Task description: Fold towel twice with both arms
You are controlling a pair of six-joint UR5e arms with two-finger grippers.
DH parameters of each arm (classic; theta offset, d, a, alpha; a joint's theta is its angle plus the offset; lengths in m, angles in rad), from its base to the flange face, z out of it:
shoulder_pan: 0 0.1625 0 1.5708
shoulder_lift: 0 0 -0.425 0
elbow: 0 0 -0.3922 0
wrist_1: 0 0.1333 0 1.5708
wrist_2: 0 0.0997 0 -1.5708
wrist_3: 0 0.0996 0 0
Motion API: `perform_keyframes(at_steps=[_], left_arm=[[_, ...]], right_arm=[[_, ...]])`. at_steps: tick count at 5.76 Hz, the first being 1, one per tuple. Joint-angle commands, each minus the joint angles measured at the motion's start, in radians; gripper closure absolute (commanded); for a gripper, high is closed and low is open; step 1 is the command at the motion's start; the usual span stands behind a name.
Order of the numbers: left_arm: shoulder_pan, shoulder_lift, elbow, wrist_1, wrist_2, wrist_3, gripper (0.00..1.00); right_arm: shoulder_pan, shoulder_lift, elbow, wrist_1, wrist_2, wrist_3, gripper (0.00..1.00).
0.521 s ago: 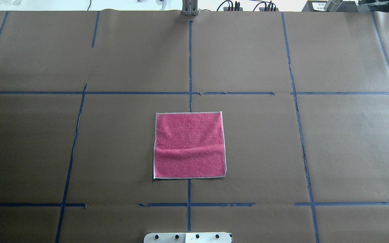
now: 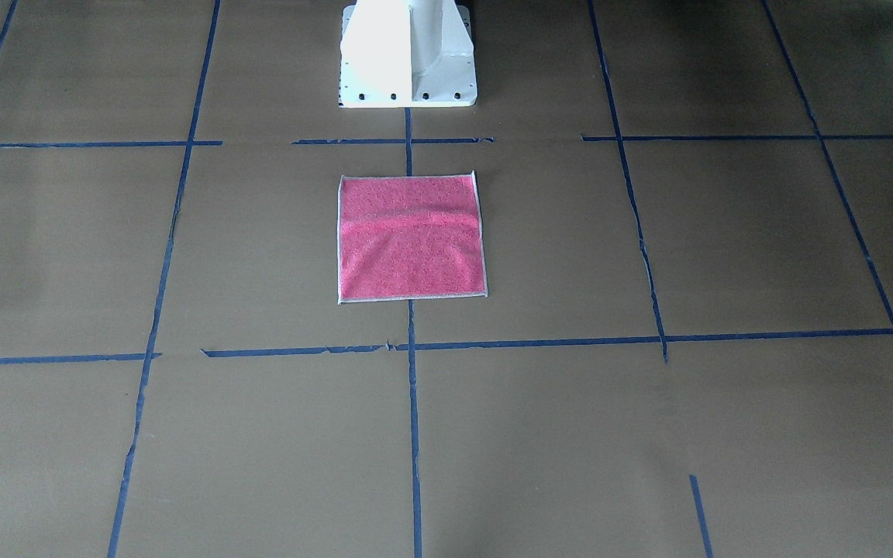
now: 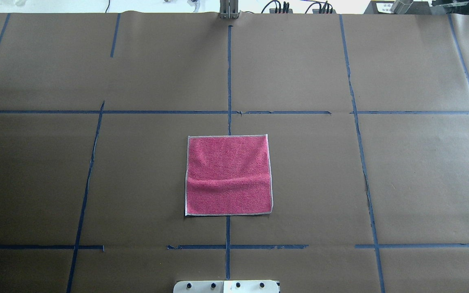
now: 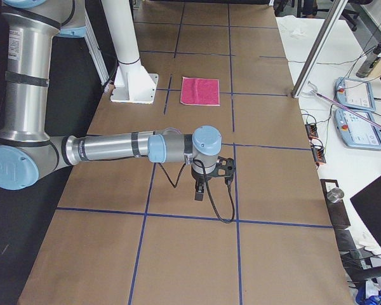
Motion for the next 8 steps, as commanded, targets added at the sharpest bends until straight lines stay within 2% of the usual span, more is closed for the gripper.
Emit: perform_keyframes(at_steps=[1,4,5,6,8], left_arm=[[0.001,-0.004,0.0,-0.007,0.002,0.002,0.0],[0.001,-0.012,-0.01,-0.019,-0.009,0.002,0.0],[0.001,-0.008,-0.012,-0.019,-0.009,0.002,0.0],[0.002,-0.008,-0.013,-0.021,-0.009,0.006,0.0],[0.007,-0.012,-0.024,-0.05,-0.024,0.003,0.0]], right_arm=[[-0.002,-0.001,0.01,0.0,0.0,0.005,0.0],[-0.043,0.005,0.013,0.005,0.003,0.003,0.0],[-0.076,0.005,0.013,0.114,0.006,0.022,0.0],[-0.127,0.005,0.053,0.135,0.011,0.107,0.0],[-0.269,0.006,0.18,0.19,0.005,0.413,0.0]])
